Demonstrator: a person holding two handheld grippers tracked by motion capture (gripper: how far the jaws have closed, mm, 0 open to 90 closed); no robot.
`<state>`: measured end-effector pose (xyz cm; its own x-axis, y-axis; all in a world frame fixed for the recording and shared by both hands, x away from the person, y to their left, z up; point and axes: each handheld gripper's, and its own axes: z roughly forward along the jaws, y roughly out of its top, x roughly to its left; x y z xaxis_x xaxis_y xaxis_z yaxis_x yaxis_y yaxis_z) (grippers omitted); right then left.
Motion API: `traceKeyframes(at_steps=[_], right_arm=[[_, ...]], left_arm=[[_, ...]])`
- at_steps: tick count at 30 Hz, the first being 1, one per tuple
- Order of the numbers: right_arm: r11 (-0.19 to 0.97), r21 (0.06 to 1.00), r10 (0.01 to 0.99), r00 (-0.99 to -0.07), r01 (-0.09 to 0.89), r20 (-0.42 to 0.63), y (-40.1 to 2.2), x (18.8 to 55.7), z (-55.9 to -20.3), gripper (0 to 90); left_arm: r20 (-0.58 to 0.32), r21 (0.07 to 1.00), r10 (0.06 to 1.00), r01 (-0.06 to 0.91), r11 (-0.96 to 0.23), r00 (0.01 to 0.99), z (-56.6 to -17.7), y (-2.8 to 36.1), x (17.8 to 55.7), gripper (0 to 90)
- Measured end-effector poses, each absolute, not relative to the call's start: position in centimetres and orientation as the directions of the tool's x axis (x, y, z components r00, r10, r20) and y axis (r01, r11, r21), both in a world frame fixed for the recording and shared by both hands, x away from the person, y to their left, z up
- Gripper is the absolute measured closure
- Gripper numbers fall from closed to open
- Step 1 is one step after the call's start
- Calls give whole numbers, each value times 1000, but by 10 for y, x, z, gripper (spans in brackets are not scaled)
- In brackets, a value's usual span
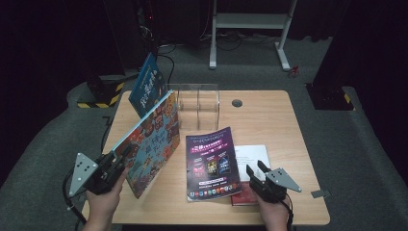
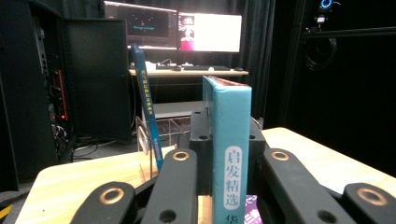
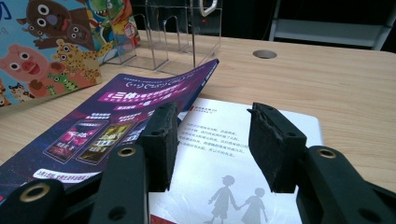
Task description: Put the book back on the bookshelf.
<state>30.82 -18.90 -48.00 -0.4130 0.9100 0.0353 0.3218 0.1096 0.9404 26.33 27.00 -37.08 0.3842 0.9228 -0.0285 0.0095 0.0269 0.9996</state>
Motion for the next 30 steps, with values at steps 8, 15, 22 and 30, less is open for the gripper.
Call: traceKeyframes(at_steps=[8,15,22,30], right_arm=[[104,944,909,-415,312,37,-192,308,-478,526],[98,945,911,-411,313,42,-192,307,-477,530],[97,946,910,-412,308,41,-192,307,-477,536],[96,947,910,-412,307,41,-192,307,-477,541]], left_arm=[[-14,1000,928,3,14,371,-369,268,263,810],[-14,1000,930,2,14,368,-367,269,263,810],[-11,1000,929,-3,13,370,-364,269,265,810],[-15,1000,934,-10,20,357,-362,270,267,811]])
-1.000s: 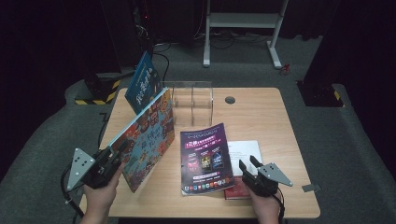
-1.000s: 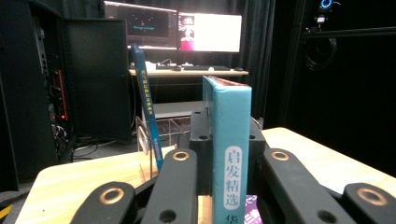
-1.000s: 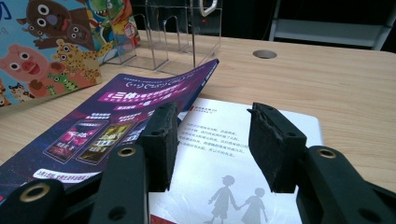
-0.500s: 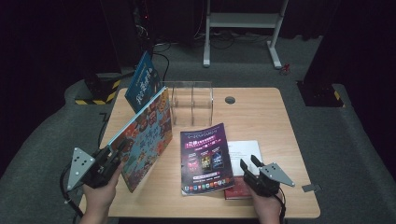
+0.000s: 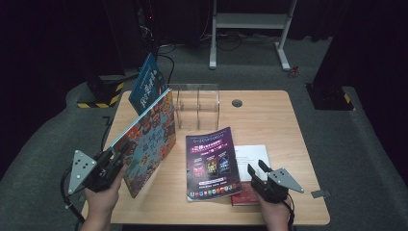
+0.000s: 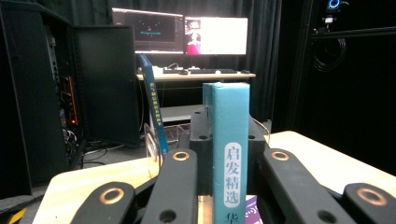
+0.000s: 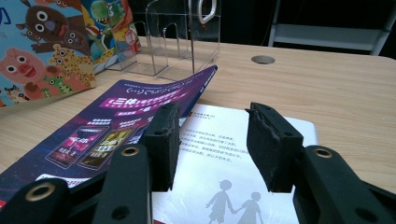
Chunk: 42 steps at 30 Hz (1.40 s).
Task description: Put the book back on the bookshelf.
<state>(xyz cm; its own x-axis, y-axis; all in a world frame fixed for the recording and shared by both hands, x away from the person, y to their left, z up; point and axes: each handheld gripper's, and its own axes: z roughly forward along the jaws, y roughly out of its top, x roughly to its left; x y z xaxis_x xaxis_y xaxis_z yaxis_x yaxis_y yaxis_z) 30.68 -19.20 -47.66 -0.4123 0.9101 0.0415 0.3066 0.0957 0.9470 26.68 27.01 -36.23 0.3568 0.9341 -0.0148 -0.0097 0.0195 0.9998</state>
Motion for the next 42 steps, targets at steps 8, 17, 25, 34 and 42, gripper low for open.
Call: traceKeyframes(at_steps=[8,17,25,34,42], right_arm=[[91,950,910,-411,300,43,-193,306,-475,547],[85,951,911,-410,296,46,-194,305,-474,549],[87,952,910,-411,292,43,-194,305,-474,552],[81,955,909,-414,286,47,-195,305,-474,554],[77,956,908,-415,285,51,-196,305,-473,555]], left_arm=[[-22,999,938,-15,29,345,-356,266,276,811],[-24,999,947,-28,35,319,-350,261,286,811],[-27,999,953,-20,34,300,-347,255,298,811],[-21,1000,962,-16,26,272,-345,252,312,811],[-19,1000,969,-16,23,248,-342,249,326,811]])
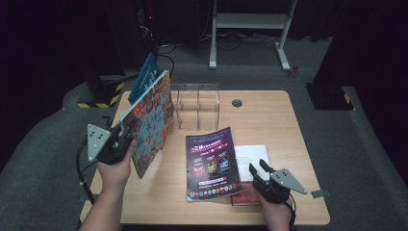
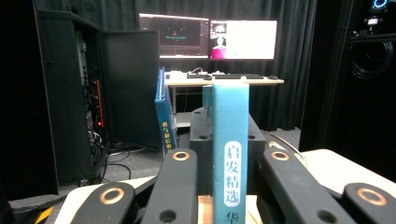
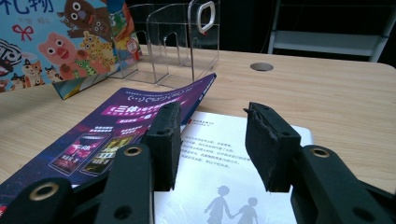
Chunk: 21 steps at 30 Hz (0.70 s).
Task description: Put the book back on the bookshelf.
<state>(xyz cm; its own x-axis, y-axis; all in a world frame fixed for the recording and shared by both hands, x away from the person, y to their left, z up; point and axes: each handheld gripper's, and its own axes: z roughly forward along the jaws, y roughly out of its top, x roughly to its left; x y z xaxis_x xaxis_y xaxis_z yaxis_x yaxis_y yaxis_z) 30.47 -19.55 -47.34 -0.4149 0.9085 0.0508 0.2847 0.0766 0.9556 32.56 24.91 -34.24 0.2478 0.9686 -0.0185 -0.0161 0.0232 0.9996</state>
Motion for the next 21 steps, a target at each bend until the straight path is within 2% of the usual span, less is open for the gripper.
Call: traceKeyframes(at_steps=[21], right_arm=[[74,959,907,-419,273,49,-195,303,-472,557]], left_arm=[[15,999,976,-44,-6,217,-333,223,361,810]])
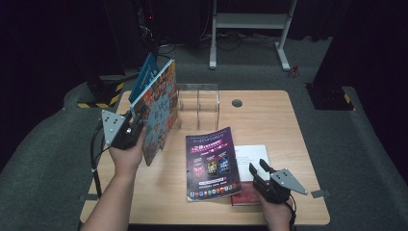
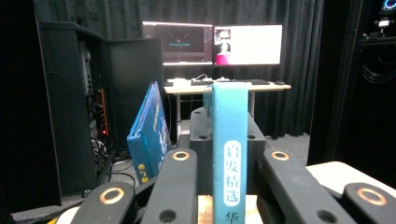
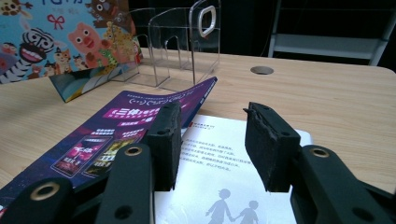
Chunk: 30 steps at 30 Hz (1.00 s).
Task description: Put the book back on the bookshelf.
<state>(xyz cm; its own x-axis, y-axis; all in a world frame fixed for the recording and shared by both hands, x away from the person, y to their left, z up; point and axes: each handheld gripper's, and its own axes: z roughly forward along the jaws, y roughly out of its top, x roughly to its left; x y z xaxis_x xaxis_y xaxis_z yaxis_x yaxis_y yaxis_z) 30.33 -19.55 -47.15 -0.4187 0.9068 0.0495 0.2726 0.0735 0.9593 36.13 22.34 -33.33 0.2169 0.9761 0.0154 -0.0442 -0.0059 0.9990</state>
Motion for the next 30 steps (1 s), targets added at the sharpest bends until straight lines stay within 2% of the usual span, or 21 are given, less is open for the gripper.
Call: traceKeyframes(at_steps=[30], right_arm=[[60,964,905,-422,260,58,-198,302,-469,564]], left_arm=[[23,999,989,-46,-17,144,-349,201,409,809]])
